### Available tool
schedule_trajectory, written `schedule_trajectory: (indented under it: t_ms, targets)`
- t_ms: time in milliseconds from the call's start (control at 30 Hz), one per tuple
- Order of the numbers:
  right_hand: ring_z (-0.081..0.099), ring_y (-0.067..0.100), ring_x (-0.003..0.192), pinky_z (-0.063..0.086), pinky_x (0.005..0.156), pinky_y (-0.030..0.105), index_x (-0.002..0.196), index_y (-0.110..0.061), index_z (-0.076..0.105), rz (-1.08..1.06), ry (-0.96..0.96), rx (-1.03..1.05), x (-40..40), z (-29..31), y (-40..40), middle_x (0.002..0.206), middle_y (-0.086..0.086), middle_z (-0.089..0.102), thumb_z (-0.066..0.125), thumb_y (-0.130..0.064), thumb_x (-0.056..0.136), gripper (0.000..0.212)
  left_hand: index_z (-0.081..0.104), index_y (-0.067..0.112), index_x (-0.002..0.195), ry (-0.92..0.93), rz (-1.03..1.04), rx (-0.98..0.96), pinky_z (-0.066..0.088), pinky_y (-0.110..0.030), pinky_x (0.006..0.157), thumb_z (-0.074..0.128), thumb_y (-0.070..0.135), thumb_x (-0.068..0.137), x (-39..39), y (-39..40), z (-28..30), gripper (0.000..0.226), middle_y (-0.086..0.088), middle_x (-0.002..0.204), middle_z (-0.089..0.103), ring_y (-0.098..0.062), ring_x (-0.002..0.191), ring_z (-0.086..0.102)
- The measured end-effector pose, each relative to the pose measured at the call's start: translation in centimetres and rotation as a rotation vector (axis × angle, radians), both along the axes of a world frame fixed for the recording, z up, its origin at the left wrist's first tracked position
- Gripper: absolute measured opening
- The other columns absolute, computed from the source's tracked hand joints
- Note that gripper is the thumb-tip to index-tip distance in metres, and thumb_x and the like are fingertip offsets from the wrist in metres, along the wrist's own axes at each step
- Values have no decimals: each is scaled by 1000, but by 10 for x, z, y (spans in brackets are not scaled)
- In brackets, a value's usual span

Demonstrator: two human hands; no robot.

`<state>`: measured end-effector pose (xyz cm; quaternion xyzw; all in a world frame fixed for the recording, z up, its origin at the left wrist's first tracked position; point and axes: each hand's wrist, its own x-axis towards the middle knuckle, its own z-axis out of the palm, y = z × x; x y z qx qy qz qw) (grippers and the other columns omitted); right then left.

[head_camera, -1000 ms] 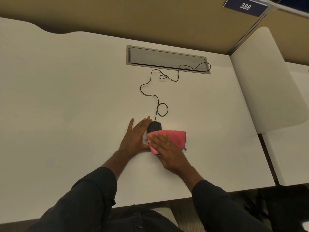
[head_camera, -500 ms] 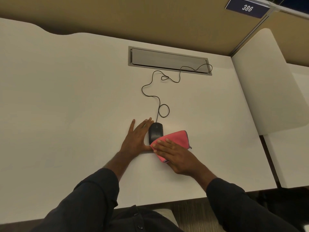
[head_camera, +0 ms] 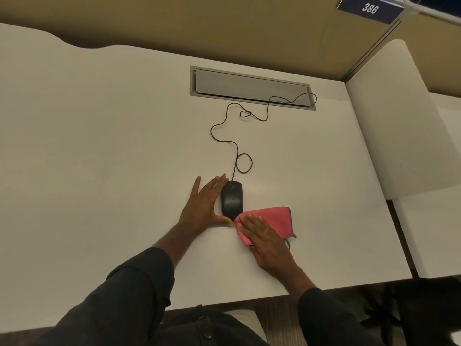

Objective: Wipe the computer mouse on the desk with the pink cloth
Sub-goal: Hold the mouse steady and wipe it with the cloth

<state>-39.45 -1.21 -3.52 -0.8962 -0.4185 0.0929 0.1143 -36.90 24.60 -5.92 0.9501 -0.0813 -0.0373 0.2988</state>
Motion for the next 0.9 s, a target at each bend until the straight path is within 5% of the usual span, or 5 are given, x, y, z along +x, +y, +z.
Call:
schedule_trajectory:
  t_ms: [200, 433, 633, 800, 900]
  targets:
    - [19, 18, 148, 10, 122, 35, 151, -12, 29, -123, -7, 84, -11, -6, 5, 160, 3, 25, 42, -22, 100, 54, 12, 17, 159, 23, 5, 14, -5, -51, 124, 63, 87, 59, 0, 0, 0, 132, -2, 165, 20, -16, 153, 16]
    - [28, 18, 145, 17, 120, 31, 146, -4, 38, -390, 47, 319, -13, -8, 25, 154, 6, 35, 51, -5, 95, 53, 12, 17, 159, 29, 7, 21, -6, -51, 124, 70, 82, 61, 1, -1, 3, 132, -3, 165, 20, -17, 153, 15]
    - [36, 14, 141, 30, 116, 35, 148, -10, 36, -569, 173, 467, 5, -1, 46, 152, 2, 41, 49, -12, 98, 52, 11, 17, 160, 40, 5, 24, -5, -52, 124, 71, 81, 61, 1, -1, 3, 132, -3, 165, 20, -17, 153, 15]
    - [41, 8, 137, 34, 111, 22, 147, -29, 37, -705, 277, 623, 28, 13, 62, 150, -9, 43, 46, -24, 101, 47, 10, 18, 159, 47, 5, 30, -4, -53, 124, 67, 83, 61, 1, -1, 4, 131, -2, 166, 19, -17, 153, 14]
    - [44, 11, 135, 40, 110, 31, 146, -26, 40, -728, 282, 623, 31, 15, 75, 148, -5, 46, 46, -25, 100, 46, 14, 16, 159, 24, 4, 5, -3, -53, 124, 68, 83, 61, 0, -1, 4, 130, -2, 165, 21, -18, 153, 16]
